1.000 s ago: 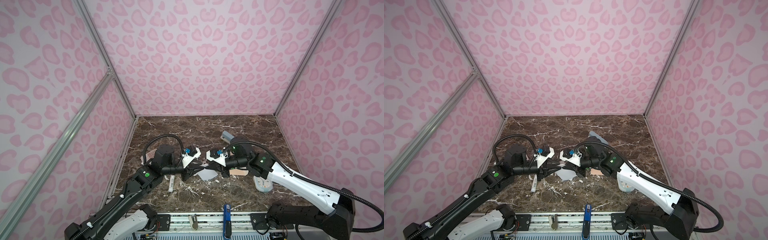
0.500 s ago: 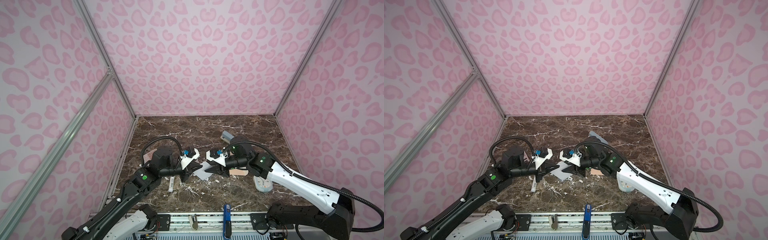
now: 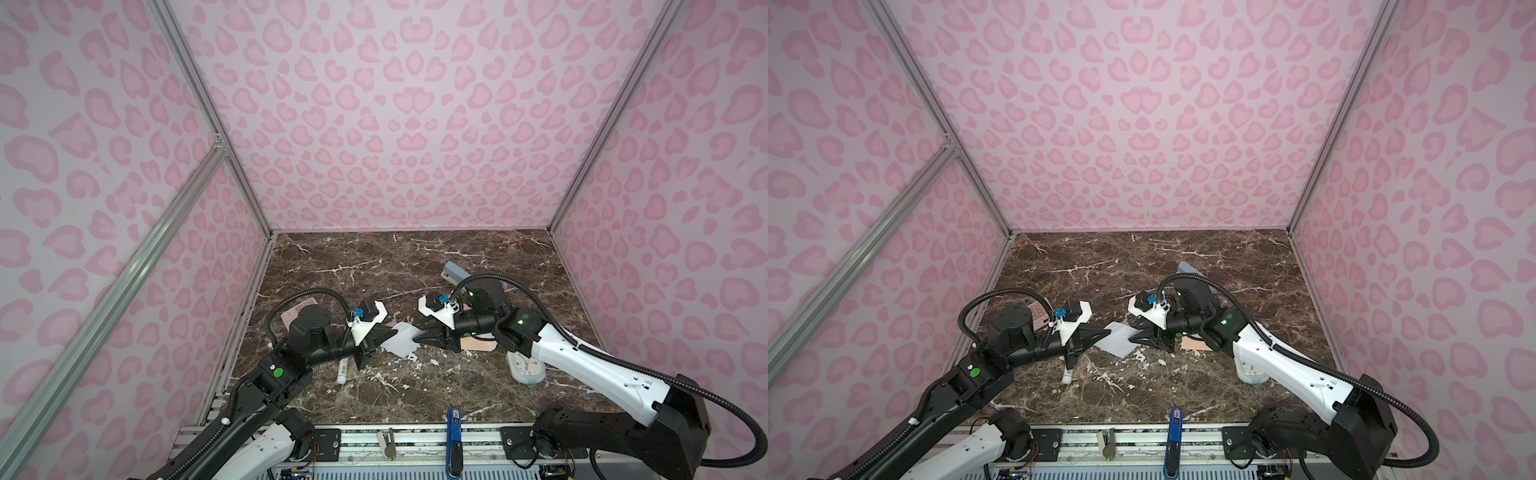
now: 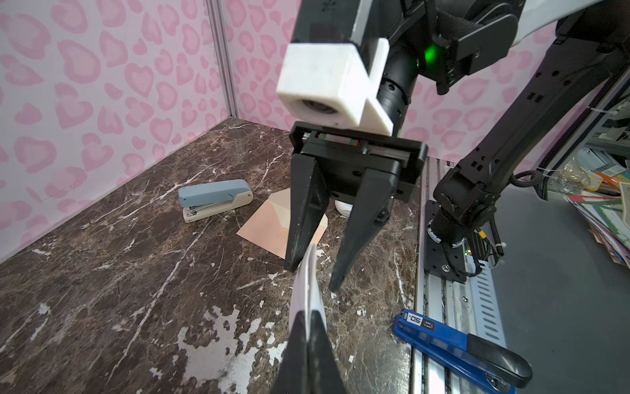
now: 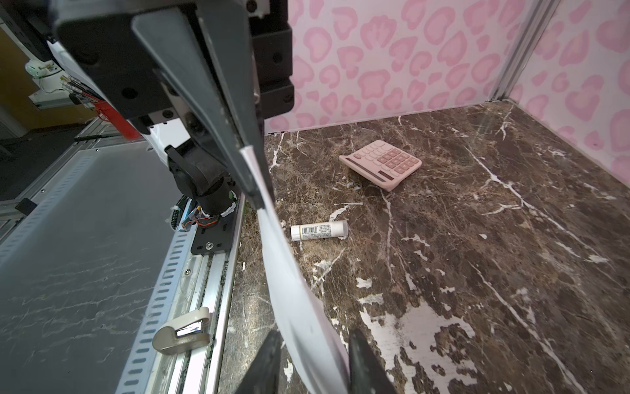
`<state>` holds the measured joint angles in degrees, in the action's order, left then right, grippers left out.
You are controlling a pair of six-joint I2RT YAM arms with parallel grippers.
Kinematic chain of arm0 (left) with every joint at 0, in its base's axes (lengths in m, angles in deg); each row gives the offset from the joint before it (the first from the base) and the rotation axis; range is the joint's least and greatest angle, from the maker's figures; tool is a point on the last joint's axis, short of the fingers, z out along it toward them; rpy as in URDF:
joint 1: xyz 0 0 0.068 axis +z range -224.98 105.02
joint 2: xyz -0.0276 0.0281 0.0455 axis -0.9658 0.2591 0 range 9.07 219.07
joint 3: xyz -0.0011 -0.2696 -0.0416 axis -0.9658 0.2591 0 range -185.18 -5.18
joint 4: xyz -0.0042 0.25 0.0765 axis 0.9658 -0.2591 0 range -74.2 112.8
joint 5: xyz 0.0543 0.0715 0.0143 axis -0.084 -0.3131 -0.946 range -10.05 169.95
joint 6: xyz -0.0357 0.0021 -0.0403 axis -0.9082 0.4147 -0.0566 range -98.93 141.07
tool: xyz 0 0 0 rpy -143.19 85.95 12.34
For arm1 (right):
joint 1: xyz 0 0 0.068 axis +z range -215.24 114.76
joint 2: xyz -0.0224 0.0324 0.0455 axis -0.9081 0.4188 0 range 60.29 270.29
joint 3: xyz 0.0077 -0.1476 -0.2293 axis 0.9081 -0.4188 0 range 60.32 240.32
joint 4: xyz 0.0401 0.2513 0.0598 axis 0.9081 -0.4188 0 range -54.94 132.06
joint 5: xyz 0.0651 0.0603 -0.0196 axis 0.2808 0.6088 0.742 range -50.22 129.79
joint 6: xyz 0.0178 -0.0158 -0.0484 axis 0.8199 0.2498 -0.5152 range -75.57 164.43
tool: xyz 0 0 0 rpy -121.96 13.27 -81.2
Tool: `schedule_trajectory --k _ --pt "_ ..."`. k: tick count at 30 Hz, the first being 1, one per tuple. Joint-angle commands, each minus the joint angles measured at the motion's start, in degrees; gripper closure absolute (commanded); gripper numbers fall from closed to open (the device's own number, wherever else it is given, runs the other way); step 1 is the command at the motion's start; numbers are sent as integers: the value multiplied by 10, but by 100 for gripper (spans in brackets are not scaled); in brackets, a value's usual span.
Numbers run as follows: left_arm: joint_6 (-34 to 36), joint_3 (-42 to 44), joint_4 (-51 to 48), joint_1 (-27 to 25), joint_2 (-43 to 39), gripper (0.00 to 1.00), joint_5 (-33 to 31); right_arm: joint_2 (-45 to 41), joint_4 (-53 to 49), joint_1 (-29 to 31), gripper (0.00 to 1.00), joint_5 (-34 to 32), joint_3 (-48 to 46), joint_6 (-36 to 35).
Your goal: Place the letter into the envelope and seal it
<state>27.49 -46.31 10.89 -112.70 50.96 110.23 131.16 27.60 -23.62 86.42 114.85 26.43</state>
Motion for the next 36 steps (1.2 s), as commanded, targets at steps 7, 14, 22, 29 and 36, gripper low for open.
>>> schedule_trajectory --k 7,14,22,29,36 --pt "-10 7 21 1 -1 96 23 9 12 0 84 36 7 3" --pt "-8 7 18 1 3 96 21 11 -16 3 95 53 19 1" --pt "-5 6 24 1 5 68 3 14 -49 15 100 33 28 -19" --pt "4 -6 17 1 20 75 10 8 -60 21 100 24 30 -25" --pt "14 -10 8 1 26 96 35 10 -73 21 92 27 36 -24"
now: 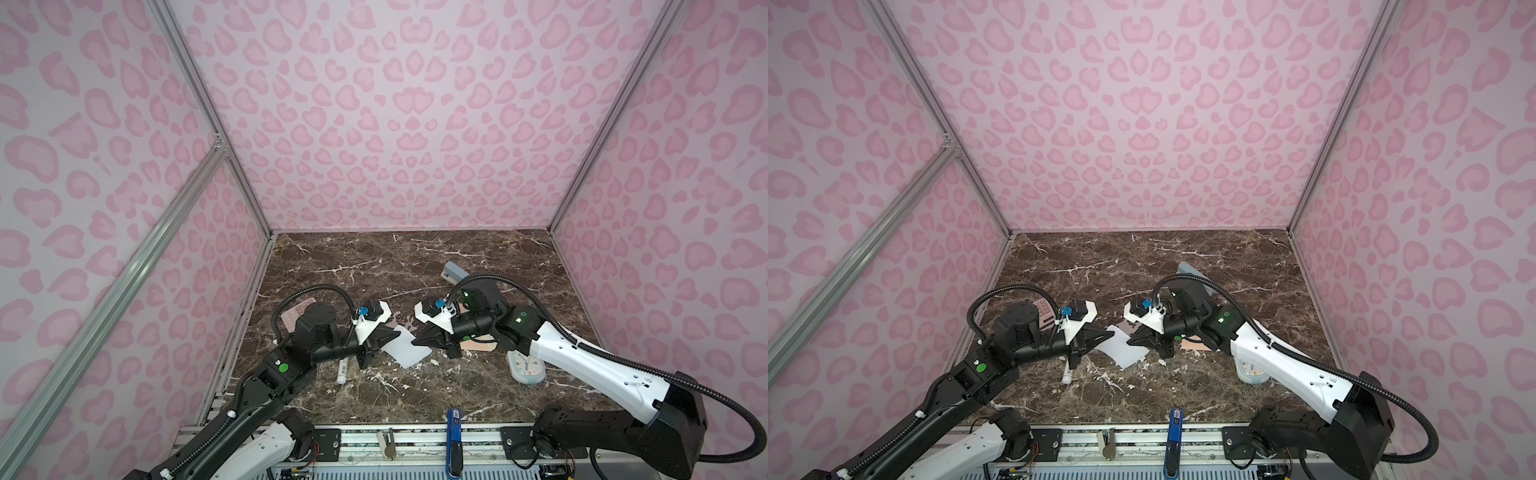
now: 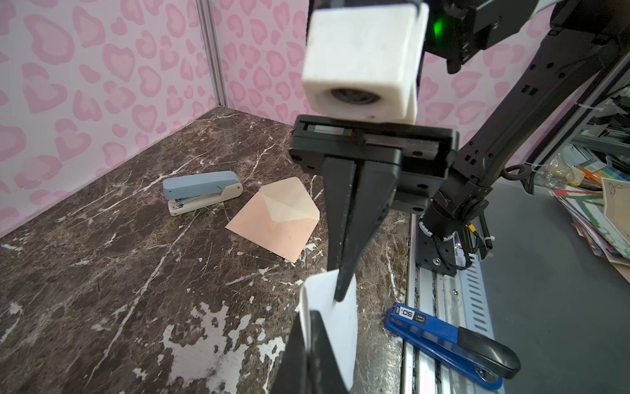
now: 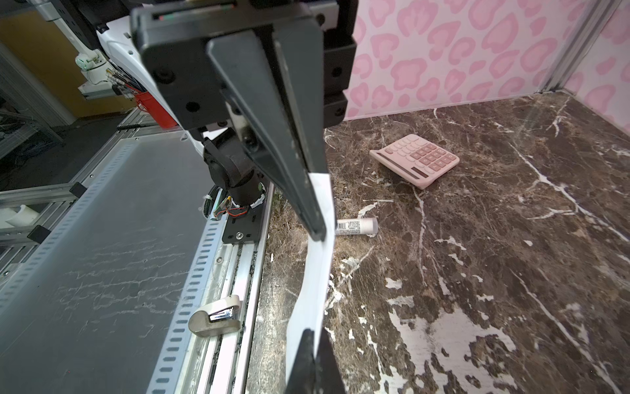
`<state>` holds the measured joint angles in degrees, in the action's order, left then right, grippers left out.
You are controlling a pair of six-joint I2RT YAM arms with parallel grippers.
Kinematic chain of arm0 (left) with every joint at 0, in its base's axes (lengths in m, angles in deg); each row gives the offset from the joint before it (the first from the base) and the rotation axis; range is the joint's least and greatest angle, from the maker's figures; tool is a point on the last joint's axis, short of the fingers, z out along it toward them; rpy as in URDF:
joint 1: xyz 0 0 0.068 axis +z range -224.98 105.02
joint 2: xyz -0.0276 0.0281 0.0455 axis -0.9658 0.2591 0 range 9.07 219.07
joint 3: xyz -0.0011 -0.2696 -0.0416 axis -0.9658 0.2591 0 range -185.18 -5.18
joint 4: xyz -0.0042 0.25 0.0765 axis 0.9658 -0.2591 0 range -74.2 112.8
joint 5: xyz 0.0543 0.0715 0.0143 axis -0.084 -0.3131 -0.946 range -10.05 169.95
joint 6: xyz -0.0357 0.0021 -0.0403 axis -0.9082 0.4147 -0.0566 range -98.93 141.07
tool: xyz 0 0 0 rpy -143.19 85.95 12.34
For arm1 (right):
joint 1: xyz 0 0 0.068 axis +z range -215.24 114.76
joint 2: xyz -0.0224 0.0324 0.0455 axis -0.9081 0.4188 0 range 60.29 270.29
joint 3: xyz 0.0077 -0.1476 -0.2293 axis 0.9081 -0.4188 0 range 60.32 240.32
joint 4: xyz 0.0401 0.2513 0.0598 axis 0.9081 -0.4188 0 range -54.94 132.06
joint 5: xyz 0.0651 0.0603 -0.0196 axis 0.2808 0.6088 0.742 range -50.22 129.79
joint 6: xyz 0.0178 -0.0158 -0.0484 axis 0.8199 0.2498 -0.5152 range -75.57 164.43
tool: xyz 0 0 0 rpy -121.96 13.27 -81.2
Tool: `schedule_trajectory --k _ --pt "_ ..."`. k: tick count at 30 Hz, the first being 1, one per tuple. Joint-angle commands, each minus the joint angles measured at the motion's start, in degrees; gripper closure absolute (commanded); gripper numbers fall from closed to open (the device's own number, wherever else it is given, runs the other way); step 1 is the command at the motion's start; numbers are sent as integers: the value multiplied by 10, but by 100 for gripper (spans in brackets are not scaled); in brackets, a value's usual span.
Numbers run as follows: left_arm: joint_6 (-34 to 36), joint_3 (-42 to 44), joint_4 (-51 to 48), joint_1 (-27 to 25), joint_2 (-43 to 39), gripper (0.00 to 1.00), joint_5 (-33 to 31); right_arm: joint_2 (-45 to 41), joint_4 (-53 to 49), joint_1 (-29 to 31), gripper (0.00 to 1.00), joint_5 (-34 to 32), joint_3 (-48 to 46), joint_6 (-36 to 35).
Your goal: Place the letter into the envelope and seal it
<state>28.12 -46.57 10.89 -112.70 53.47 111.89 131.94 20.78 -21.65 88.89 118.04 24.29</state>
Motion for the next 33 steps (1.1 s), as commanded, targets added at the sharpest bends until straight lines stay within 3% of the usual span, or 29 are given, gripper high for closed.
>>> schedule_trajectory --k 1,3,9,23,27,32,33 --pt "9 -6 9 1 1 96 19 3 -3 2 86 5 4 0" --pt "9 -5 8 0 1 96 24 2 14 2 77 22 5 12" --pt "2 -1 15 -1 11 96 34 2 55 2 74 60 37 32" --pt "2 -4 9 -3 11 96 30 42 69 10 87 82 70 36" --pt "2 -3 7 -3 9 96 27 46 66 10 100 89 76 34" --pt "3 -4 8 -3 4 96 14 47 56 10 100 86 71 32" --pt "4 -4 7 -3 2 96 11 48 53 10 94 81 69 32"
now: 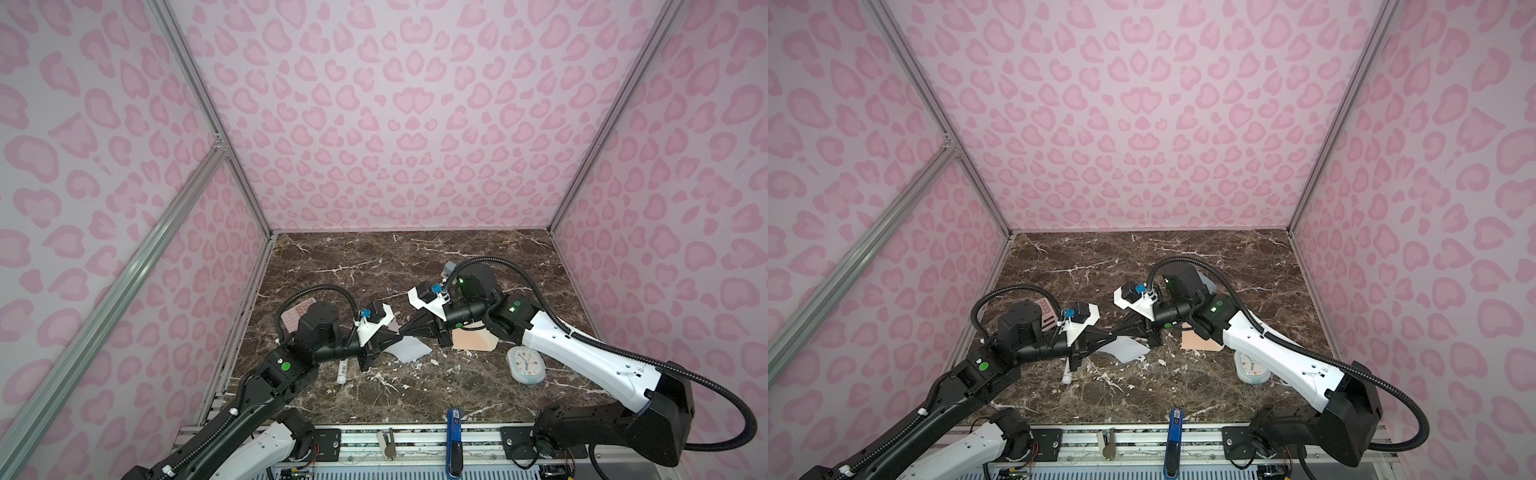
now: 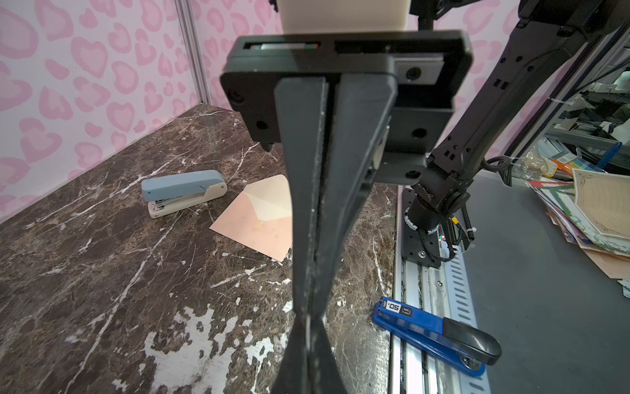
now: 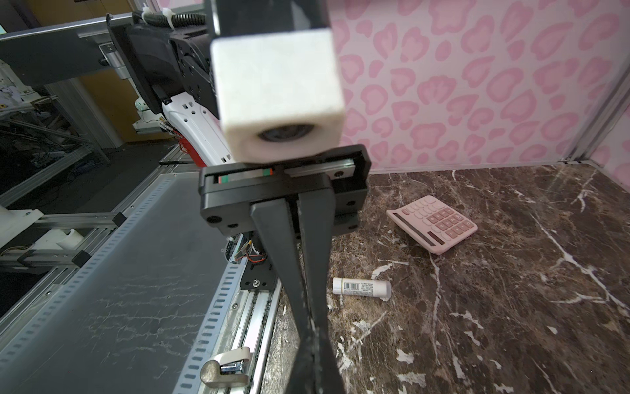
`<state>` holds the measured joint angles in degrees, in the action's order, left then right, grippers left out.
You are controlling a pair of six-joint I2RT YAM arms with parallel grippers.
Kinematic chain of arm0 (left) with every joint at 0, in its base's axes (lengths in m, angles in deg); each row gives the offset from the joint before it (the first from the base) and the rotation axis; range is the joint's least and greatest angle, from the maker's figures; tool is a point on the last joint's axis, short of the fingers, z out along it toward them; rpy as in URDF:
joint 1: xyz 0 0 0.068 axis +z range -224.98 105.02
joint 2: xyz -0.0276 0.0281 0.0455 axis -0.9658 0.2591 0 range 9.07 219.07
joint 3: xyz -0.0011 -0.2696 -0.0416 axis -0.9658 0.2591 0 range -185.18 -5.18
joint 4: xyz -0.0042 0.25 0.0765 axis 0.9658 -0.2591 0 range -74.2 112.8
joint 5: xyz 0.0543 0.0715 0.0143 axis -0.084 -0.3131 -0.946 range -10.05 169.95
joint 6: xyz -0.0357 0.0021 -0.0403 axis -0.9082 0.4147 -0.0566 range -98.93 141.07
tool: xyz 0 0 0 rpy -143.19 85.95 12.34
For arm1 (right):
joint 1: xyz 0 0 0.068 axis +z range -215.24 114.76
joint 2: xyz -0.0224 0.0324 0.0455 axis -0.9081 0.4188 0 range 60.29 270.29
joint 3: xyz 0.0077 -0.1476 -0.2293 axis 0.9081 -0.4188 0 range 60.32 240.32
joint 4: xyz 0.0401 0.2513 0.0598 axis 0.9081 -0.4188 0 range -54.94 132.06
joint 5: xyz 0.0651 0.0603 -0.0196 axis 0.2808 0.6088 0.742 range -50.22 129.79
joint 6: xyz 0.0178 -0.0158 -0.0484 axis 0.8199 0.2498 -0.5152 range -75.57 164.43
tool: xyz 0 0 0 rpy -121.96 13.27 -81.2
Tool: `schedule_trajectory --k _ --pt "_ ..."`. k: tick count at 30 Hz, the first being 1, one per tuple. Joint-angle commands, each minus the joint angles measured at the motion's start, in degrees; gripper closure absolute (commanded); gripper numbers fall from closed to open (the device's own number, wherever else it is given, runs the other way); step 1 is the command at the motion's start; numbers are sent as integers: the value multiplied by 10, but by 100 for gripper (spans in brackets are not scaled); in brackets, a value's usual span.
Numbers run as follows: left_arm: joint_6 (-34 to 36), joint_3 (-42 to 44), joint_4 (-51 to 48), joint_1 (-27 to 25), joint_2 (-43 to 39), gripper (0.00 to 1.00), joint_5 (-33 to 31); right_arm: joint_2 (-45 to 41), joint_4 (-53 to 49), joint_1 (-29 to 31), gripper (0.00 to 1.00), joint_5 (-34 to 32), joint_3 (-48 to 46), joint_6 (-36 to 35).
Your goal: Place the letter into the envelope and seal it
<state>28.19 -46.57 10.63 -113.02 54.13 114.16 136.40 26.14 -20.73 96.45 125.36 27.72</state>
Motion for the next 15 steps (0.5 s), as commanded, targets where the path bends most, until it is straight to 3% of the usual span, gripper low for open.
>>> schedule_trajectory --k 1,4,6,13,15 --pt "4 -5 10 0 -7 96 -15 1 -5 0 88 1 -6 -4" --pt "5 -6 12 0 -13 96 -17 1 -18 -1 87 -11 -14 -13" --pt "4 -6 11 0 -15 96 -15 2 -18 -2 100 -12 -19 -13" --pt "0 -1 12 0 -15 96 -18 0 -9 -2 100 -8 -20 -8" --pt "-2 0 16 0 -18 96 -23 0 -12 -2 83 -11 -20 -8"
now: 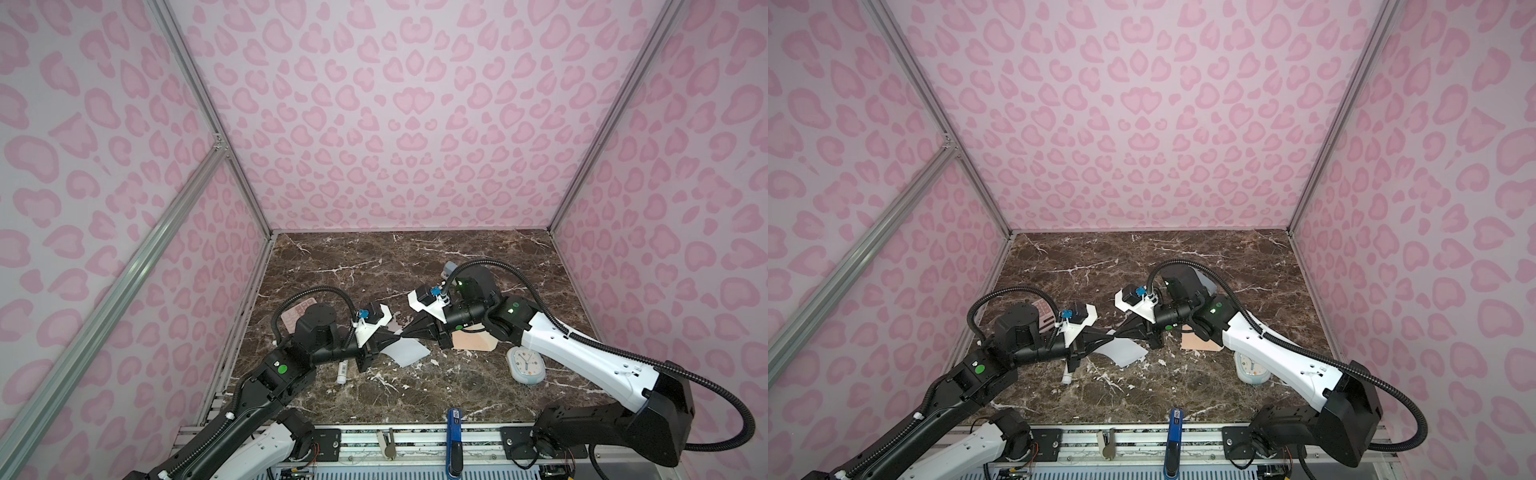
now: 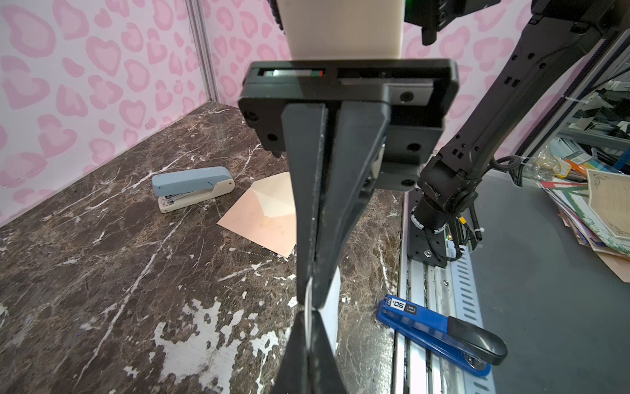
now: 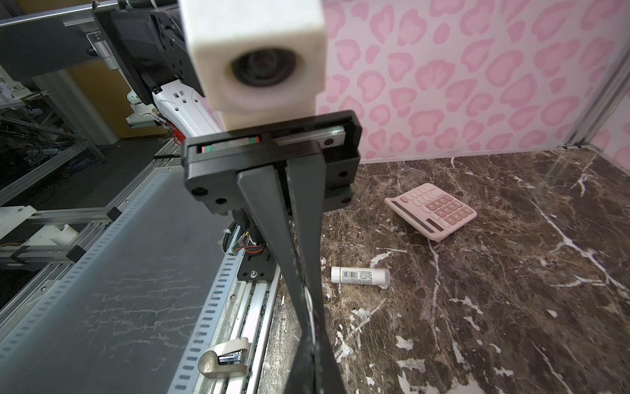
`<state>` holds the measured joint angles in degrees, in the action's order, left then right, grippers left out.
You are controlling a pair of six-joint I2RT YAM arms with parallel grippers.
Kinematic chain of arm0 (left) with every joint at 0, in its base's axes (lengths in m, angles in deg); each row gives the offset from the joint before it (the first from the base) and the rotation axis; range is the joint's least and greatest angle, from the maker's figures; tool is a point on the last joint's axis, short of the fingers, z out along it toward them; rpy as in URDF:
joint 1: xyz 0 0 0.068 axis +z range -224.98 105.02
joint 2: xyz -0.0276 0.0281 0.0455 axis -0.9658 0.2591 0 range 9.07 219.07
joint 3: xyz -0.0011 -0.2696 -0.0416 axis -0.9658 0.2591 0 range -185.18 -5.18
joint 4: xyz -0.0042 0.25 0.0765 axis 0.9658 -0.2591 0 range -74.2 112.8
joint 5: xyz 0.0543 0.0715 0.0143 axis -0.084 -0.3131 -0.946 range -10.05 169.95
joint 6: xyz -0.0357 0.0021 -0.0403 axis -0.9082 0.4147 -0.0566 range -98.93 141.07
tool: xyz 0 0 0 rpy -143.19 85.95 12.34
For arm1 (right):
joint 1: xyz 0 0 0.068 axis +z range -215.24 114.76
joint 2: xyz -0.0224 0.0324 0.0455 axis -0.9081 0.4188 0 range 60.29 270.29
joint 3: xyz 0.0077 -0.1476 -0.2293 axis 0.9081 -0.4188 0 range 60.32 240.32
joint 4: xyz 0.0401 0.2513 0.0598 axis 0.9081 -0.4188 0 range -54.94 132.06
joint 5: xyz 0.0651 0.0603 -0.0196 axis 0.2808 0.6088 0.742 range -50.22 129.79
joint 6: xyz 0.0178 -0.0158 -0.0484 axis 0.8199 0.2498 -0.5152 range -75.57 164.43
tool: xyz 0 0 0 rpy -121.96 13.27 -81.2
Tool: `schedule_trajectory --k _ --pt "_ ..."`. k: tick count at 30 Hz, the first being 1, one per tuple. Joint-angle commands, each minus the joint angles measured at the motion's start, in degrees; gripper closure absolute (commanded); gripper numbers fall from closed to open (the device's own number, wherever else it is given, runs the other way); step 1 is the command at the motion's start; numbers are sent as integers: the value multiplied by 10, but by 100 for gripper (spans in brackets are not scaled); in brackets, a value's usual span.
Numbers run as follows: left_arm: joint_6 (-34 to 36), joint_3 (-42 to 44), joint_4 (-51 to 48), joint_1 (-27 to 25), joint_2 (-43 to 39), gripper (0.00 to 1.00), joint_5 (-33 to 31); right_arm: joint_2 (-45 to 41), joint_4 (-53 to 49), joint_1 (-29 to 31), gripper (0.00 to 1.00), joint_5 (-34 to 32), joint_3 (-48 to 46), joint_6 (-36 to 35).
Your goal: Place the letter into the envelope and seal it
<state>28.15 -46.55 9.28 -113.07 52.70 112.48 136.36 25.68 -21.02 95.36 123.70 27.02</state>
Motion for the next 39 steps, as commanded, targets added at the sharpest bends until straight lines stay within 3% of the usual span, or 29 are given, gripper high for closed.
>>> schedule_trajectory --k 1,2,4,5,10,12,13,15,16,22,25,28,35,39 --pt "-2 1 30 0 -6 96 -10 1 -11 1 83 1 -5 -3" --pt "-2 1 31 0 -8 96 -12 2 -12 1 85 1 -5 -3" --pt "-3 1 33 0 -11 96 -17 3 -11 1 99 -1 -9 -3" --pt "-4 1 34 0 -12 96 -17 3 -11 1 100 -1 -11 -4" --pt "-7 1 36 0 -17 96 -21 7 -12 1 99 -6 -16 -2" --pt "-7 2 37 0 -18 96 -23 7 -12 1 82 -13 -18 0" --pt "-7 3 37 0 -20 96 -24 7 -13 1 83 -14 -18 -1" --pt "-8 4 37 0 -22 96 -25 7 -15 1 99 -14 -20 -3" --pt "-9 5 37 0 -23 96 -26 7 -15 1 100 -14 -20 -4" --pt "-10 4 36 0 -28 96 -27 7 -17 1 100 -20 -27 -6" --pt "-9 4 34 0 -29 96 -29 7 -20 1 91 -23 -30 -7" --pt "-8 4 33 0 -30 96 -31 5 -22 -1 100 -23 -34 -9" --pt "-8 3 32 0 -32 96 -33 3 -31 -8 100 -27 -38 -16" --pt "-7 2 31 0 -34 96 -36 0 -35 -11 87 -32 -45 -19"
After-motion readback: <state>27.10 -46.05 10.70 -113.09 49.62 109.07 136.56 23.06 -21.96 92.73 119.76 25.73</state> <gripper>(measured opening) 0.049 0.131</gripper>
